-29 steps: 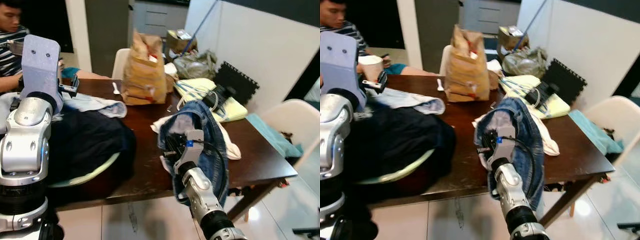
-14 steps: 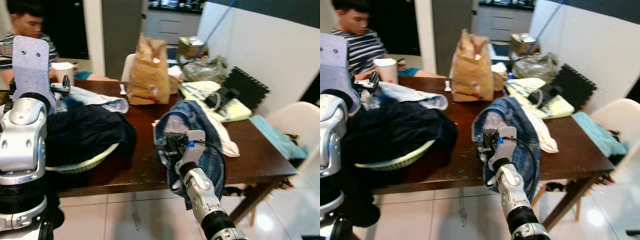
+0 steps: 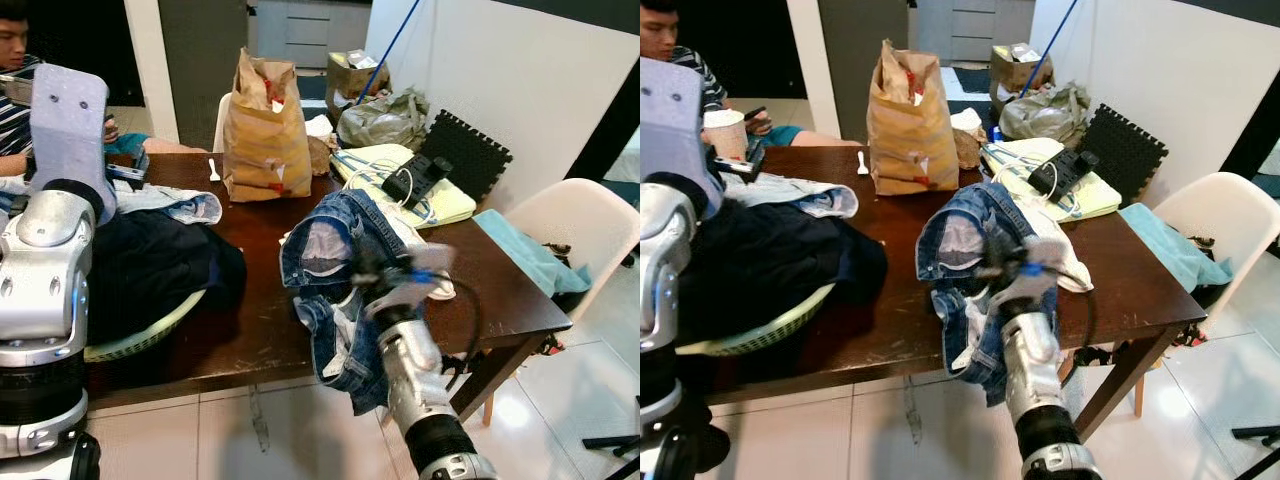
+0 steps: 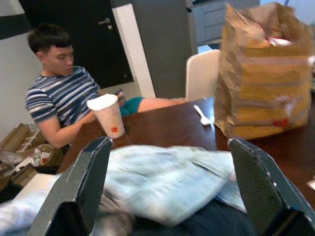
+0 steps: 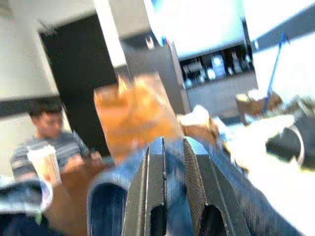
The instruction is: Hang hanger
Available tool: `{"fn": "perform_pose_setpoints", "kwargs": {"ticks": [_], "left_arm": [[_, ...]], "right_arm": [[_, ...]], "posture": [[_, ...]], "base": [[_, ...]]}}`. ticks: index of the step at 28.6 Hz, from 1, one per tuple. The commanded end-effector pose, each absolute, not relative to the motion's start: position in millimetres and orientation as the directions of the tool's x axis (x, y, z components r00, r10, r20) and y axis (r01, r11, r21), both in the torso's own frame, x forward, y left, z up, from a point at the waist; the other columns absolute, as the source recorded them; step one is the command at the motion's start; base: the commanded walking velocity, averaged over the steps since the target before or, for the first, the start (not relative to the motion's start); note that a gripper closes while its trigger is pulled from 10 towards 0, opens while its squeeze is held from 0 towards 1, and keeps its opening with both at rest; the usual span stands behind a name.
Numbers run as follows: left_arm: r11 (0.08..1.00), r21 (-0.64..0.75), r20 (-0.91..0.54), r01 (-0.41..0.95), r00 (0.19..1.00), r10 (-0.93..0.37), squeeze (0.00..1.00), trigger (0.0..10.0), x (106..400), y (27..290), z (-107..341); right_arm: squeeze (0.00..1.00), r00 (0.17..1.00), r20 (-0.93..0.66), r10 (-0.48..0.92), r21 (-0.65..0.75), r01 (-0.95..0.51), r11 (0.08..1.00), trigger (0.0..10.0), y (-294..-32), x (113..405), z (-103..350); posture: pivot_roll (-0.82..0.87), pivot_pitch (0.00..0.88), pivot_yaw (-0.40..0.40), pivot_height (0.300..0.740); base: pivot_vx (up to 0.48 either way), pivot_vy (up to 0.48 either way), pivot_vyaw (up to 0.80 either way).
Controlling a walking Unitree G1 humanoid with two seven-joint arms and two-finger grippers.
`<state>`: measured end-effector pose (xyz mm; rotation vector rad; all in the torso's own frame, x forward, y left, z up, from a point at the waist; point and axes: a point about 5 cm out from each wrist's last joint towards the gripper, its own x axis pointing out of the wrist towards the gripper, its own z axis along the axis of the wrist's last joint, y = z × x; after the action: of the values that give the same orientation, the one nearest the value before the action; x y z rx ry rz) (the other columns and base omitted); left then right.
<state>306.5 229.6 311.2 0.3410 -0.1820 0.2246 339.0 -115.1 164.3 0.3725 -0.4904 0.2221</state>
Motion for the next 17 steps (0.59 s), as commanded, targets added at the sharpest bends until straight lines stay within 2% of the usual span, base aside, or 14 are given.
{"fn": "perform_pose_setpoints", "kwargs": {"ticks": [1,4,7,9,11,12,14,15,16,17], "left_arm": [[0.925,0.311,0.200,-0.219,0.966,0.162,0.00,10.0,308.3,224.2,304.4],[0.933,0.280,0.190,-0.226,0.966,0.177,0.00,10.0,309.1,225.5,300.2],[0.921,0.267,0.181,-0.283,0.954,0.240,0.00,10.0,308.8,235.0,295.5],[0.886,0.290,0.196,-0.362,0.929,0.315,0.00,10.0,307.0,248.3,295.4],[0.859,0.307,0.206,-0.410,0.910,0.361,0.00,10.0,305.7,257.5,296.6],[0.829,0.320,0.210,-0.460,0.887,0.411,0.06,10.0,303.9,268.9,297.5],[0.808,0.327,0.211,-0.489,0.872,0.442,0.06,10.0,302.5,276.4,298.1],[0.778,0.307,0.213,-0.549,0.836,0.506,1.00,10.0,299.5,290.7,299.3],[0.778,0.307,0.213,-0.549,0.836,0.506,1.00,10.0,299.5,290.7,299.3],[0.742,0.297,0.194,-0.600,0.799,0.569,1.00,10.0,298.1,305.8,296.6]], "right_arm": [[0.00,0.850,0.518,0.095,0.312,-0.292,0.904,10.0,-116.9,338.8,168.8],[0.00,0.831,0.547,0.101,0.313,-0.315,0.896,10.0,-115.3,339.5,178.4],[0.00,0.821,0.541,0.183,0.256,-0.368,0.894,10.0,-107.2,341.2,182.0],[0.00,0.815,0.507,0.281,0.172,-0.415,0.893,10.0,-99.3,342.0,177.9],[0.00,0.818,0.484,0.312,0.154,-0.430,0.889,10.0,-97.2,342.5,174.0],[0.00,0.825,0.459,0.329,0.155,-0.439,0.885,10.0,-96.9,343.4,169.8],[0.00,0.830,0.445,0.336,0.161,-0.443,0.882,10.0,-97.1,343.7,167.4],[0.00,0.837,0.425,0.346,0.161,-0.446,0.880,10.0,-97.8,344.4,164.2],[0.00,0.837,0.425,0.346,0.161,-0.446,0.880,10.0,-97.8,344.4,164.2],[0.00,0.840,0.409,0.356,0.157,-0.449,0.880,10.0,-98.8,344.8,161.7]], "posture": [[0.09,0.000,-0.078,0.740],[0.09,0.000,-0.079,0.740],[0.09,0.000,-0.081,0.740],[0.10,0.000,-0.085,0.740],[0.10,0.000,-0.089,0.740],[0.11,0.000,-0.095,0.740],[0.11,0.000,-0.096,0.740],[0.11,0.000,-0.102,0.740],[0.11,0.000,-0.102,0.740],[0.12,0.000,-0.110,0.740]], "base": [[0.000,0.000,0.00],[0.000,0.000,0.00],[0.000,0.000,0.00],[0.000,0.000,0.00],[0.000,0.000,0.00],[0.000,0.000,0.00],[0.000,0.000,0.00],[0.000,0.000,0.00],[0.000,0.000,0.00],[0.000,0.000,0.00]]}}
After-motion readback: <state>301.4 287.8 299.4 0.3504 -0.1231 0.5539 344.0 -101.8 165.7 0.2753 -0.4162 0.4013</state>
